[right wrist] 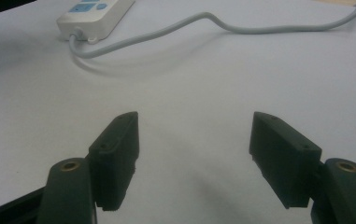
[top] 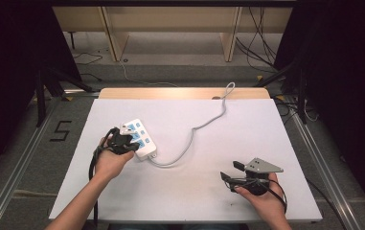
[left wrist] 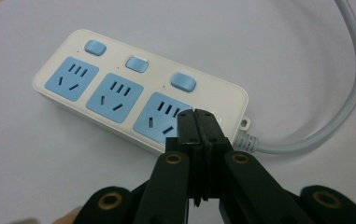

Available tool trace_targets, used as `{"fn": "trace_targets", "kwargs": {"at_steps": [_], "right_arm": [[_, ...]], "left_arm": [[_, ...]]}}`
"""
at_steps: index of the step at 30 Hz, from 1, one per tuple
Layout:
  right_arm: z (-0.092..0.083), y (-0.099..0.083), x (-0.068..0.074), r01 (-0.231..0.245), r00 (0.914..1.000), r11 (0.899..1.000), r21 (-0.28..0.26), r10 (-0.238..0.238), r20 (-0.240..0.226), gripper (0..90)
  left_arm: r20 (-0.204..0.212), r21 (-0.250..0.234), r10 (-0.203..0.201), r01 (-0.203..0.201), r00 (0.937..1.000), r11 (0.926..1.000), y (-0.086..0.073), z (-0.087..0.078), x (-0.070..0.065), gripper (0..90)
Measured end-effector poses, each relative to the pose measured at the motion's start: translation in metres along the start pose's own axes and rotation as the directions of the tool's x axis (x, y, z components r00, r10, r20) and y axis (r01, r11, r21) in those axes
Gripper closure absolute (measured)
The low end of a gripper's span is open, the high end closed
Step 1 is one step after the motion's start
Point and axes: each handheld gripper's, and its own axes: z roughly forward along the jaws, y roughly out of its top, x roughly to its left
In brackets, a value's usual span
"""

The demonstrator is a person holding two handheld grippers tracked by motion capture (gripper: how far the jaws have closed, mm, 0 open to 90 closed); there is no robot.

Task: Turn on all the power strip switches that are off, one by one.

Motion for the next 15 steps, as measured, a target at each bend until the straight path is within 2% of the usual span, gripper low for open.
{"fn": "trace_targets", "kwargs": {"at_steps": [15], "right_arm": [[0.0,0.0,0.0,-0.003,1.0,1.0,-0.002,0.003,0.003,34.2]], "left_arm": [[0.012,0.025,0.006,-0.006,0.9999,0.9997,0.018,0.008,0.002,89.6]]}}
